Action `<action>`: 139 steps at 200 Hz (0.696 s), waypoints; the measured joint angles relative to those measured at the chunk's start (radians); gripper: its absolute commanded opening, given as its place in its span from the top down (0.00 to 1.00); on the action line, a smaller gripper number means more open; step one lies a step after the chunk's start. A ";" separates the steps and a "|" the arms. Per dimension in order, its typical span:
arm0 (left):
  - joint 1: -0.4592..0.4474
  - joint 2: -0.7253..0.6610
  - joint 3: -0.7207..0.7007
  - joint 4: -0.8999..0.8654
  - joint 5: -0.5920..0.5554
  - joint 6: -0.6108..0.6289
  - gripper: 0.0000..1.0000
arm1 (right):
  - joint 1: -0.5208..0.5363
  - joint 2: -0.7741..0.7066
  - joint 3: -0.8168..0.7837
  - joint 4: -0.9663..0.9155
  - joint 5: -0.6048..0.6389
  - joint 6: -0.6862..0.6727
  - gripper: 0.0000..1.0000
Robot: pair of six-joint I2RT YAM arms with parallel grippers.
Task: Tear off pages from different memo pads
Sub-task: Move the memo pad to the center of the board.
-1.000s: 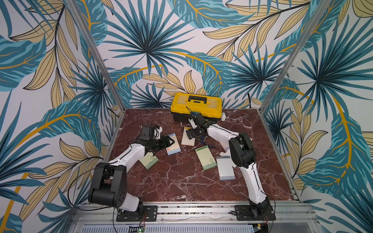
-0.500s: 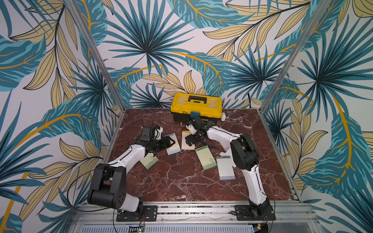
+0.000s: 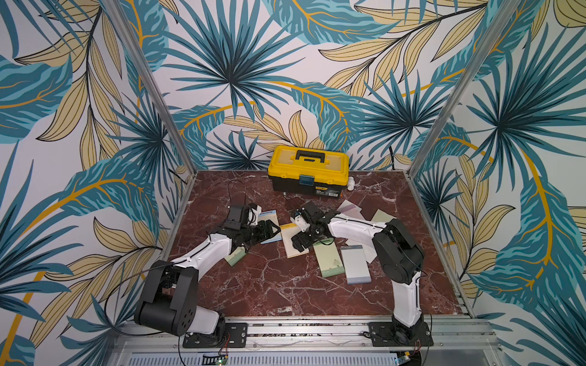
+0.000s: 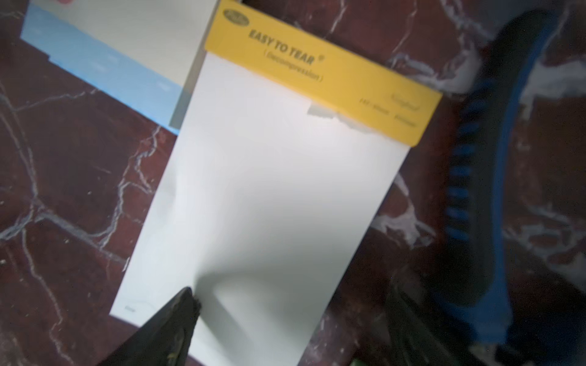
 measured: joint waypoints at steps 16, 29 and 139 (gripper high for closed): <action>-0.013 -0.012 -0.028 0.001 -0.005 -0.018 0.27 | 0.002 -0.031 -0.027 -0.016 -0.022 0.034 0.09; -0.020 -0.030 -0.051 0.001 -0.010 -0.034 0.27 | 0.002 -0.061 -0.042 -0.027 -0.033 0.073 0.10; -0.021 -0.144 -0.125 -0.096 -0.072 -0.064 0.28 | 0.112 0.034 0.284 -0.319 0.098 0.403 0.00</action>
